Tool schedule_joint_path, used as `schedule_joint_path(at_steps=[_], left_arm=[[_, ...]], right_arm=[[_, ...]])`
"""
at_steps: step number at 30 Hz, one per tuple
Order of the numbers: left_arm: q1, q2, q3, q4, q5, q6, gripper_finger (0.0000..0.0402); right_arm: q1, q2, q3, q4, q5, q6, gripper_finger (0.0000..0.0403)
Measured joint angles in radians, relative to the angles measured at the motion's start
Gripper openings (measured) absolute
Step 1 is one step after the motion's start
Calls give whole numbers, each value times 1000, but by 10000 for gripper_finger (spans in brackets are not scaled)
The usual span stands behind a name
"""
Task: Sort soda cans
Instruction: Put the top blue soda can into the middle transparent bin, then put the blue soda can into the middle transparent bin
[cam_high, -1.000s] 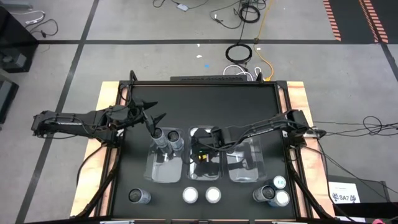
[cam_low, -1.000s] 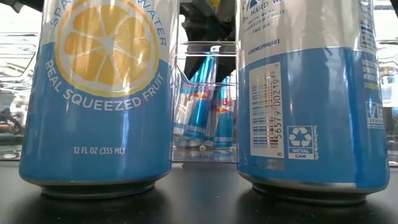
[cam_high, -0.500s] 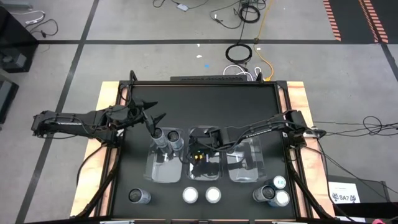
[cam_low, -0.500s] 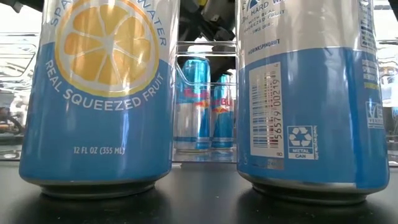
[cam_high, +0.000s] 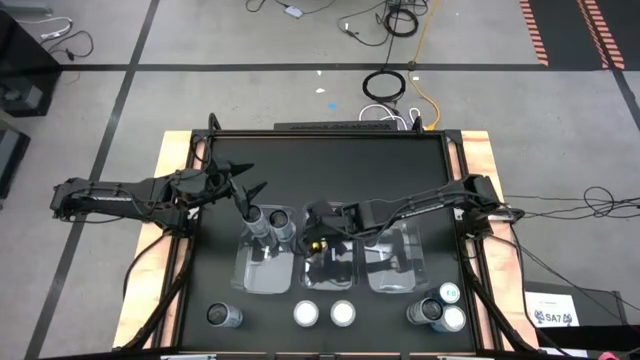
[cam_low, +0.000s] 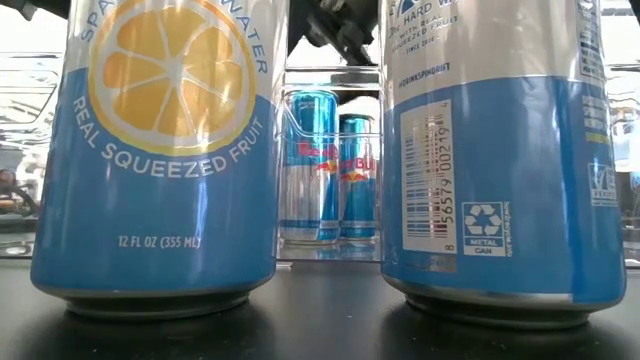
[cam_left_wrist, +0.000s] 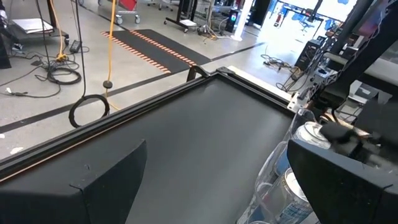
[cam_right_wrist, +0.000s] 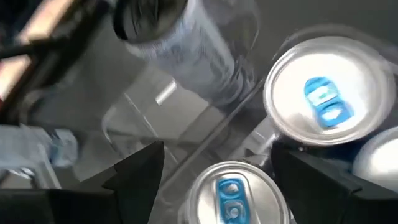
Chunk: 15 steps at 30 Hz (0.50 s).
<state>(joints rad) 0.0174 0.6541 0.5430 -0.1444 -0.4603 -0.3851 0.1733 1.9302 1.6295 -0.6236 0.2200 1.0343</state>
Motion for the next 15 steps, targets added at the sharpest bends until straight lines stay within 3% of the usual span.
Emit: schedule_joint_path(at_steps=[10, 15], left_arm=[[0, 0, 0, 0, 0, 0, 397], [0, 0, 0, 0, 0, 0, 397]], right_arm=[[4, -175, 0, -42, 97, 108, 290], [46, -273, 0, -231, 97, 319, 287]])
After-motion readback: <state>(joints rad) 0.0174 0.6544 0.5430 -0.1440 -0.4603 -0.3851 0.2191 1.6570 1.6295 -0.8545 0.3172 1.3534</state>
